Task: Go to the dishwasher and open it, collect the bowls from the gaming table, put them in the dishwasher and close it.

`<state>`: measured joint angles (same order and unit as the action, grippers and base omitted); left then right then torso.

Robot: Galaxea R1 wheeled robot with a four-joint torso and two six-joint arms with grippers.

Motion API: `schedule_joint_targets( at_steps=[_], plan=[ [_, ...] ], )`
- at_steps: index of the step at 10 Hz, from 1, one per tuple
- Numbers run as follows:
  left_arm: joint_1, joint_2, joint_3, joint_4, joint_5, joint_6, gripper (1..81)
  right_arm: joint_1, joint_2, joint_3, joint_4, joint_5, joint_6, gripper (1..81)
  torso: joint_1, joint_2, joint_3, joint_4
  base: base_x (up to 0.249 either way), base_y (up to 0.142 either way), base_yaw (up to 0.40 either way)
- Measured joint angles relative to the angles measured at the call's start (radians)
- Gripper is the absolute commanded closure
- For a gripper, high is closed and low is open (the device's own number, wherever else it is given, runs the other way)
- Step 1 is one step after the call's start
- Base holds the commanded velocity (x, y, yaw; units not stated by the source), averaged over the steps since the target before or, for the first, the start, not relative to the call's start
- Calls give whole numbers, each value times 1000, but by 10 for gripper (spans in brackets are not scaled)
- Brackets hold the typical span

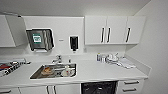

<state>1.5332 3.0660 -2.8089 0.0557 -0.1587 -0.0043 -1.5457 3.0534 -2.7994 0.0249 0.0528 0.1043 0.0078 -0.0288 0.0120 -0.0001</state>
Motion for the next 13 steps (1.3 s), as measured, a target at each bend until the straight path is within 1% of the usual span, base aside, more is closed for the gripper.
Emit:
schedule_joint_targets(
  at_steps=[5,7,13],
  plan=[
    [-4,0,0,0,-4,1,10,-9,7,0,0,-6,0,10,0,0,0,0,0,0,333],
    [2,1,0,0,3,1,10,12,1,-2,1,7,0,10,0,0,0,0,0,0,355],
    [-3,1,0,1,2,1,10,3,5,1,1,0,0,10,0,0,0,0,0,0,357]
  ],
)
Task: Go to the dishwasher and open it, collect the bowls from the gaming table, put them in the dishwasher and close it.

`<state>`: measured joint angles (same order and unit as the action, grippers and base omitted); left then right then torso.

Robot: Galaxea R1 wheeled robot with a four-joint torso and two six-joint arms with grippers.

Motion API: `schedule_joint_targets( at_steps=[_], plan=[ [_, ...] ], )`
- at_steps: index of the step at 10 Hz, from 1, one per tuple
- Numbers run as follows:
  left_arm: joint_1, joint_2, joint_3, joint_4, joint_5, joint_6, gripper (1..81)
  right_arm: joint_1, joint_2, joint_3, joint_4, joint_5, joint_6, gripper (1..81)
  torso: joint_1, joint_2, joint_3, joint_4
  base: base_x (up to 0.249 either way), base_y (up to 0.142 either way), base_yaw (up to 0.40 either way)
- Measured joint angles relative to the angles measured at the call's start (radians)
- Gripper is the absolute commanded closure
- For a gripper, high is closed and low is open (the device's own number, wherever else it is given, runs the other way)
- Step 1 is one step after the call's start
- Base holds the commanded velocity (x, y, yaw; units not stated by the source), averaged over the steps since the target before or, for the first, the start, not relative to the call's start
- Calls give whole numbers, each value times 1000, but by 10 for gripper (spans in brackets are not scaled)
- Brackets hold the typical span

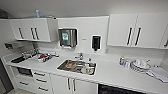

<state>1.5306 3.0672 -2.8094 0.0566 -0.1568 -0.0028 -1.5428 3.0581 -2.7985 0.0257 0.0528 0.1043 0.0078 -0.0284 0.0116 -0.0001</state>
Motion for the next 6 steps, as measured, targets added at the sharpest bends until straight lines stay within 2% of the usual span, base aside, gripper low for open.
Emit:
schedule_joint_targets(
  at_steps=[6],
  plan=[
    [-20,16,0,3,70,0,10,3,0,-4,0,-1,0,10,0,0,0,0,0,0,357]
  ],
)
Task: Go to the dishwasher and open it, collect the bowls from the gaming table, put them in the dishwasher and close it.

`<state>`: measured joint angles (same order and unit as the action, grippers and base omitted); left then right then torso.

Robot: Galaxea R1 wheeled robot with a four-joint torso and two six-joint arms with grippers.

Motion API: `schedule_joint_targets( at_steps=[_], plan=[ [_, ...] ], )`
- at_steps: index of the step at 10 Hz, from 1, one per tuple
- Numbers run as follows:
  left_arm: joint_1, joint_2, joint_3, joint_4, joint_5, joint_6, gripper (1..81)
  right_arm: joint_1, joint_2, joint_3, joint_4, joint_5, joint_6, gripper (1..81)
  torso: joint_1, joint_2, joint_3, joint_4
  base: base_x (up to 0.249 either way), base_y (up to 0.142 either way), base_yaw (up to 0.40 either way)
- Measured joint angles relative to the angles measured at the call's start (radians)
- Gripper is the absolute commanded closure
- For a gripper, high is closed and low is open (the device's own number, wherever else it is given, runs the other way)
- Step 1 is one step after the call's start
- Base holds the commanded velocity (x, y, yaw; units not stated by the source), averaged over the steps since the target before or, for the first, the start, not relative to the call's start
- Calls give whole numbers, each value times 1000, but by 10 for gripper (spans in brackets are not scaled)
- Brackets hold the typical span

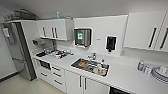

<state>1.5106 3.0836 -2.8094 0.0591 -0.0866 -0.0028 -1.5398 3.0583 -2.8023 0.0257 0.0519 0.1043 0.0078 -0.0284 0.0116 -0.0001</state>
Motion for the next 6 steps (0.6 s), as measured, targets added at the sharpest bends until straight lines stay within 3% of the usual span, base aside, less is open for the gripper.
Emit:
schedule_joint_targets(
  at_steps=[6],
  plan=[
    [-2,0,-4,1,5,2,10,5,0,0,0,0,0,10,0,0,0,0,0,0,357]
  ],
)
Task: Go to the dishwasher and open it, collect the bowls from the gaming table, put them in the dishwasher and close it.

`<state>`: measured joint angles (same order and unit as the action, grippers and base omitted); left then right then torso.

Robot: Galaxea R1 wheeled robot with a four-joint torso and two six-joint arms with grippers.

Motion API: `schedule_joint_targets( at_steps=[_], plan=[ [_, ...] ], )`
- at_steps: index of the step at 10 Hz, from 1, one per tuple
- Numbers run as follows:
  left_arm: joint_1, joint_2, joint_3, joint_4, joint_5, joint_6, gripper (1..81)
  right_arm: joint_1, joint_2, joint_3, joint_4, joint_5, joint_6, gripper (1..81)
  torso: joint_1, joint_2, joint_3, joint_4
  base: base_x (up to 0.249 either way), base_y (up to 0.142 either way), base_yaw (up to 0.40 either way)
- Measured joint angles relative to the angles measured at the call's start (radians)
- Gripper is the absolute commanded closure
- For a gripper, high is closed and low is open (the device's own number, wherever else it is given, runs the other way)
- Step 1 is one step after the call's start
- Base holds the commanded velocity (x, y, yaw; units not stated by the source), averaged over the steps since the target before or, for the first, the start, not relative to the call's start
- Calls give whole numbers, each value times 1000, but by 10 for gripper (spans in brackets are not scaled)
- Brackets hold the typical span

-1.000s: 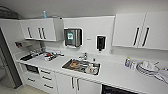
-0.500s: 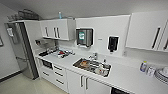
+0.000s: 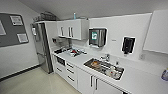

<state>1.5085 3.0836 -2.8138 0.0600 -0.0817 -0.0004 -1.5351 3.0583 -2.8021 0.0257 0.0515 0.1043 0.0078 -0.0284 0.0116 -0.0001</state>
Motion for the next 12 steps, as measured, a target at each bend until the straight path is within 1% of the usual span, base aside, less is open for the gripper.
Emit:
schedule_joint_targets(
  at_steps=[7,9,12],
  plan=[
    [-1,6,-14,5,0,0,10,-1,3,0,-4,0,0,10,0,0,0,0,0,0,357],
    [-2,6,-14,16,0,0,10,-3,3,0,-11,0,0,10,0,0,0,0,0,0,357],
    [-4,6,-14,18,1,0,10,-3,6,0,-11,0,0,10,0,0,0,0,0,0,357]
  ],
)
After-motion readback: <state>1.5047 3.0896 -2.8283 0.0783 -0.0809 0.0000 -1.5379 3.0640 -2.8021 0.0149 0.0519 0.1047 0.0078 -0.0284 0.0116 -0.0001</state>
